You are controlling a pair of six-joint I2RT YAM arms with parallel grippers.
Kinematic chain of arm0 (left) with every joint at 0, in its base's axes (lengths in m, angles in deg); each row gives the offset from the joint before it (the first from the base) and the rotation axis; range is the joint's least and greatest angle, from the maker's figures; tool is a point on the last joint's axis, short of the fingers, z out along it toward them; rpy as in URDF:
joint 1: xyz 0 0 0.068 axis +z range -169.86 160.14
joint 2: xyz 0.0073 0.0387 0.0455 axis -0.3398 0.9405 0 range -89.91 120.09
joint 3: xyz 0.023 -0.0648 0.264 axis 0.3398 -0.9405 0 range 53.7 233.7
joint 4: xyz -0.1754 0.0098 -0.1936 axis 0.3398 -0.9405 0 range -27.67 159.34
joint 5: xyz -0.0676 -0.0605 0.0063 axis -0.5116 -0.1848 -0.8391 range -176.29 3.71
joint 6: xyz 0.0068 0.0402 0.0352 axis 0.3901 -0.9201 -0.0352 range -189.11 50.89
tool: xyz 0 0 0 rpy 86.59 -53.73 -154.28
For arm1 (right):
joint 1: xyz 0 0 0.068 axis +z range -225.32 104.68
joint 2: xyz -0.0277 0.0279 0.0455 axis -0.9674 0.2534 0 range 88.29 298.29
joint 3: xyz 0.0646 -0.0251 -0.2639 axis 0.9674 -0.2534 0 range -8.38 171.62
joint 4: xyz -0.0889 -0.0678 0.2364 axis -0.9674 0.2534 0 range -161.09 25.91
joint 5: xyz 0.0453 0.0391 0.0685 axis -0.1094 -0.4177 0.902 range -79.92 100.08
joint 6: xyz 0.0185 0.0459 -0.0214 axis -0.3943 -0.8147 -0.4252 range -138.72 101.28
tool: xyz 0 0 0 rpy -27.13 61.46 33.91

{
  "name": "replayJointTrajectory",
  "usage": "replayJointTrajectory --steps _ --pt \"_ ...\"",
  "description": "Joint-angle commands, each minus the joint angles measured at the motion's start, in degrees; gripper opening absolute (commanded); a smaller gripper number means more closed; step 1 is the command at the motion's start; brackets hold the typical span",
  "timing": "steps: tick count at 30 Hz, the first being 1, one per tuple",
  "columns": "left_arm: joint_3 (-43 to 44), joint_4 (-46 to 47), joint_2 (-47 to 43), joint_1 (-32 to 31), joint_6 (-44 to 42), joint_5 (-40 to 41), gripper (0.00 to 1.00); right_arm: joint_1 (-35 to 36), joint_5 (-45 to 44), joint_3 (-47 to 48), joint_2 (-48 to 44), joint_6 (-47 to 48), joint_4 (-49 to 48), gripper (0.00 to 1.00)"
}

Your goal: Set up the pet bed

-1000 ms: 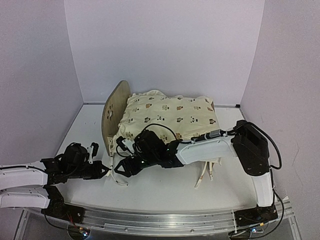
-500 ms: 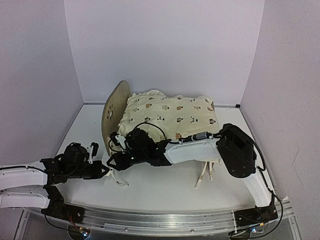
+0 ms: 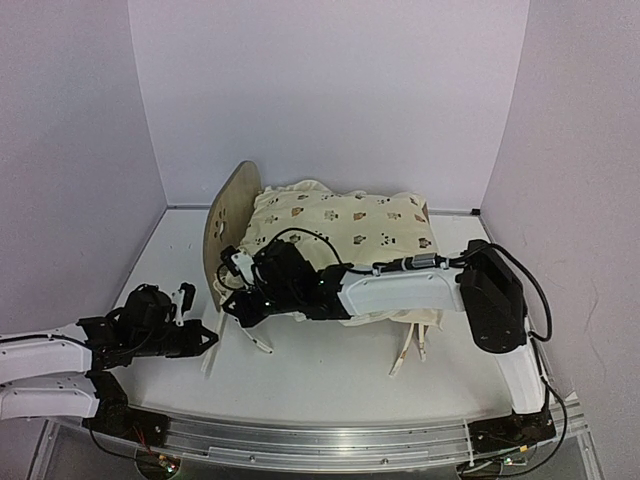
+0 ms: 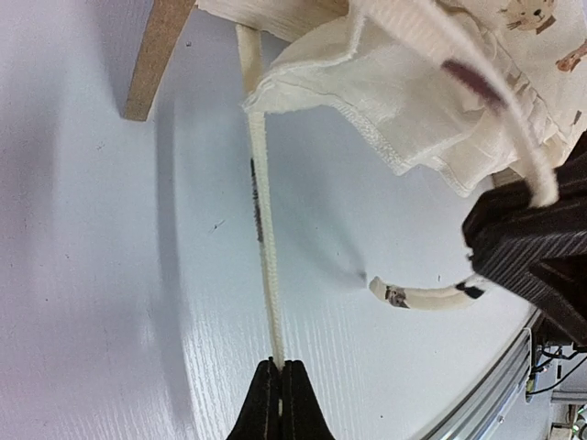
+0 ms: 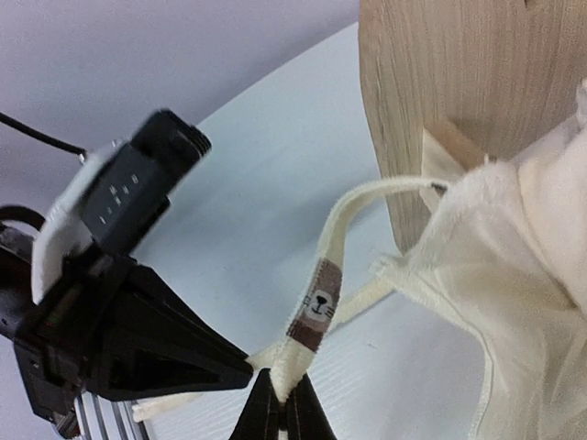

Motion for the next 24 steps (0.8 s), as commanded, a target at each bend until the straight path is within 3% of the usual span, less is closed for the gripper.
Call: replayJointTrajectory --steps 1,6,9,19,24 --pt "4.6 -3.7 -2.8 -0.4 -1.6 0.4 0.0 -0.1 1.6 8.0 2.2 -0.7 1.0 0.05" --pt "9.0 -8.1 -4.0 -0.4 -2.1 4.1 0.0 -0.1 3.2 17.4 6.9 -4.4 0.3 0.04" --pt "11.1 -9.8 -4.5 -0.4 -2.6 7.1 0.0 -0.1 1.7 17.1 7.1 -7.0 -4.7 0.01" --pt "14.0 -13.0 -4.1 -0.3 -3.2 8.4 0.0 -0.1 -7.8 -11.3 3.0 -13.8 -36.2 0.0" --pt "13.3 -12.1 -3.0 -0.3 -2.9 5.6 0.0 -0.1 -12.1 -17.3 3.7 -14.1 -43.1 0.0"
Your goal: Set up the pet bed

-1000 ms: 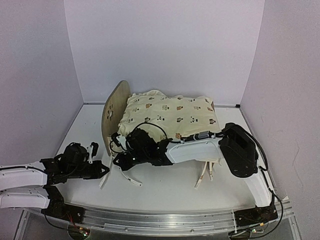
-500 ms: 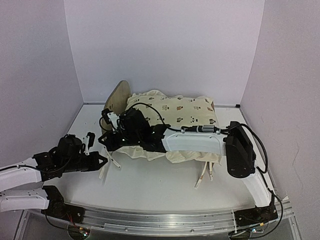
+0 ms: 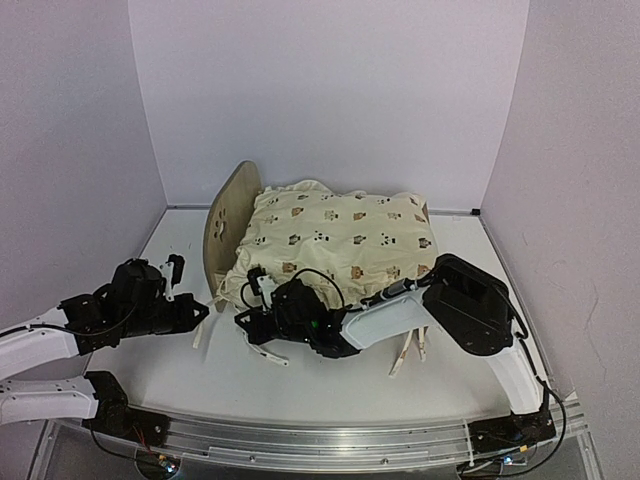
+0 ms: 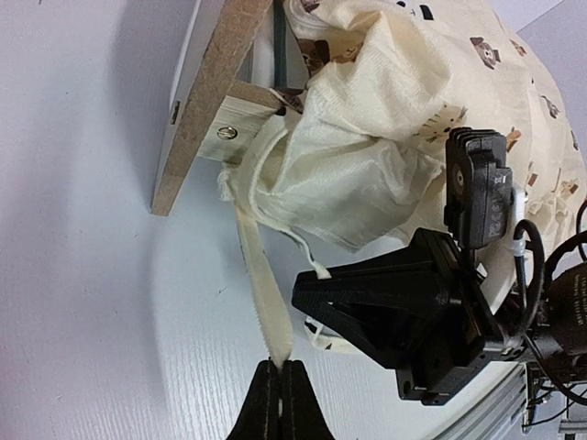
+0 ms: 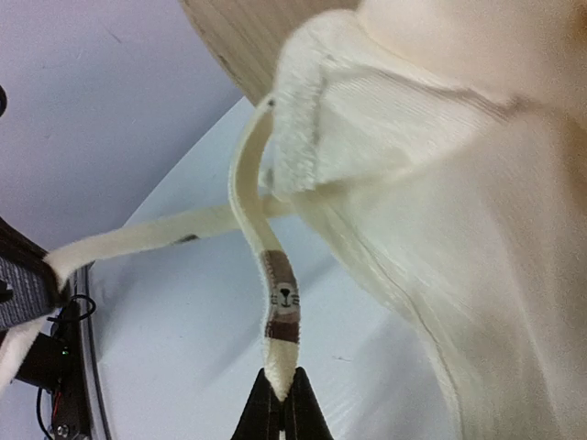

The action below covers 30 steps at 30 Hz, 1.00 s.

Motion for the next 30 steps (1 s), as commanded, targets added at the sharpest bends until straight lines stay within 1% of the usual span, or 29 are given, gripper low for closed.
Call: replayJointTrajectory --steps 1,4,6,7,8,9,11,13,14,15,19,20,21,23,24,26,27,28,30 --pt "1.5 0.7 0.8 -0.3 -0.4 -3.0 0.0 -0.1 -6.1 -3.3 -1.2 -1.2 -14.4 0.0" --pt "1.4 0.9 1.3 -0.3 -0.6 -4.4 0.0 -0.2 -7.0 -3.7 -2.3 0.0 -14.9 0.0" --pt "1.2 1.2 0.8 -0.3 -0.7 -4.2 0.0 -0.2 -5.8 -2.8 -2.8 0.4 -14.7 0.01" --pt "1.3 1.2 0.6 -0.2 -0.7 -3.9 0.0 -0.2 -5.0 -2.2 -3.2 1.1 -14.5 0.04" --pt "1.5 1.0 0.5 -0.3 -0.7 -3.9 0.0 -0.1 -4.0 -2.1 -3.8 1.7 -13.9 0.11" --pt "2.0 0.6 0.4 -0.2 -0.8 -3.9 0.0 -0.2 -3.3 -2.5 -4.7 2.5 -13.2 0.16" --pt "2.7 -0.3 0.5 -0.2 -1.1 -1.7 0.0 -0.2 -3.2 -3.9 -7.2 4.4 -10.1 0.2" --pt "3.3 -1.0 0.5 -0.2 -1.4 -0.8 0.0 -0.1 -4.6 -4.4 -10.0 6.3 -3.2 0.13" --pt "3.5 -1.1 0.5 -0.2 -1.5 -0.4 0.0 -0.2 -5.0 -4.3 -10.9 7.1 0.3 0.03" --pt "3.7 -1.1 0.3 -0.2 -1.5 -0.2 0.0 -0.2 -5.2 -4.0 -11.6 7.8 4.1 0.0" --pt "4.0 -0.1 0.2 -0.2 -1.1 -1.1 0.0 -0.2 -3.6 -2.4 -14.8 10.7 19.5 0.01" --pt "4.0 0.0 0.3 -0.2 -1.1 -1.4 0.0 -0.1 -3.4 -3.3 -16.3 12.2 22.1 0.06" --pt "3.9 0.1 0.4 -0.2 -1.1 -1.6 0.0 -0.1 -3.3 -4.4 -18.2 13.6 24.9 0.14" --pt "3.5 0.2 0.3 -0.3 -1.1 -1.6 0.0 -0.2 -4.1 -6.2 -22.9 16.4 31.3 0.34" --pt "3.3 0.3 0.3 -0.2 -1.1 -1.3 0.0 -0.2 -4.5 -6.3 -25.1 17.8 36.0 0.43" --pt "2.6 0.9 0.0 -0.2 -1.1 -1.1 0.0 -0.2 -6.2 -5.9 -28.4 19.6 44.0 0.56" --pt "2.3 1.2 -0.2 -0.2 -1.1 -1.1 0.0 -0.2 -6.6 -6.0 -29.9 19.9 47.0 0.62" --pt "2.2 1.4 -0.3 -0.2 -1.1 -1.2 0.0 -0.2 -6.8 -6.3 -30.7 19.9 48.9 0.66" --pt "2.3 1.7 -0.4 -0.2 -1.2 -1.2 0.0 -0.2 -6.8 -7.6 -31.8 18.9 50.2 0.69"
